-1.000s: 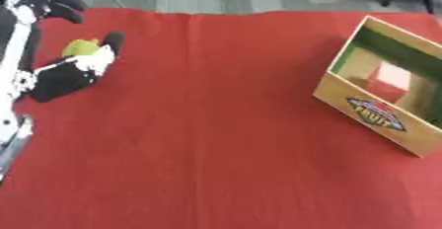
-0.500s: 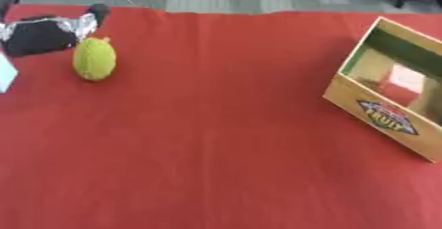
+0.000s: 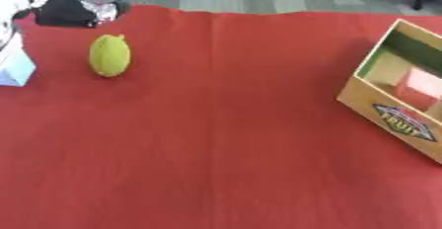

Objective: Pick up the objects with one hand, pass them to the other hand, and then place them into the box on the other side of the table.

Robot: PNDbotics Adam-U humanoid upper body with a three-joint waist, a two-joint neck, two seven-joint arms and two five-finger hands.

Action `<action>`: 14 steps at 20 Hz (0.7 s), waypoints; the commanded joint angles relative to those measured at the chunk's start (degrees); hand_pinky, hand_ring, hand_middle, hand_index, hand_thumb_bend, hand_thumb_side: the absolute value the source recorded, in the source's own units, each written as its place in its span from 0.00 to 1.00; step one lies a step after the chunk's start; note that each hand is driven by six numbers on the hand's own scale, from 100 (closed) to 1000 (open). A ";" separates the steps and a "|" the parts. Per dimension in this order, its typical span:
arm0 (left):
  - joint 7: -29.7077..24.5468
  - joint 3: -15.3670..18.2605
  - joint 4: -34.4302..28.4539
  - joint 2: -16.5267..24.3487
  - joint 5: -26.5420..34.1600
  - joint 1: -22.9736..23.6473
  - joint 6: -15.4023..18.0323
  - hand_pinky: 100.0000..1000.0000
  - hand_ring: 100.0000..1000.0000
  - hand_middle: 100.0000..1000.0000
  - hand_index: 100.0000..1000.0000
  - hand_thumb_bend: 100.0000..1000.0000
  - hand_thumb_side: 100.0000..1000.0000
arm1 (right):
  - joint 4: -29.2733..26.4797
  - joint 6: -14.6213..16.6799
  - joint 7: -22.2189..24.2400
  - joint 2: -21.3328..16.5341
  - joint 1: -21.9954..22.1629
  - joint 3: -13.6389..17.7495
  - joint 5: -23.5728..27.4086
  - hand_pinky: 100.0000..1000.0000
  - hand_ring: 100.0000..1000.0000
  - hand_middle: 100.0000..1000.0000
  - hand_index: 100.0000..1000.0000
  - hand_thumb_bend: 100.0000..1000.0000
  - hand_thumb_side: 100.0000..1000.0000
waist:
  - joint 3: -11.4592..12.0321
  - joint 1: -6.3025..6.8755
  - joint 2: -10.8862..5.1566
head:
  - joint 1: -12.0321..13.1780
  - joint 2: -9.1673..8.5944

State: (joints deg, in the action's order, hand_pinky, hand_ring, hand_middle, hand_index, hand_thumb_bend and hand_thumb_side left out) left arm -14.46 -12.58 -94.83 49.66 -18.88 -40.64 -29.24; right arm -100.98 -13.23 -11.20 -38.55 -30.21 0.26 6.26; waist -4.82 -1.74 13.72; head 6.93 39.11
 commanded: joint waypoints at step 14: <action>-14.17 -0.63 12.35 -0.19 -15.42 -7.37 1.41 0.82 0.74 0.70 0.82 0.63 0.36 | -0.38 -0.32 0.27 -0.82 -0.63 -0.21 -0.75 0.92 0.84 0.72 0.90 0.00 0.45 | -0.39 -0.03 -0.19 | 2.03 -1.06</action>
State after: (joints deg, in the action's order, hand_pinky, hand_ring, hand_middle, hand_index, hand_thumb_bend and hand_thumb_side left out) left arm -28.01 -14.04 -82.24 47.90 -33.80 -46.93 -27.98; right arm -100.93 -13.50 -10.93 -38.33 -30.22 -0.43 5.83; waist -5.16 -1.83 14.31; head 8.76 38.60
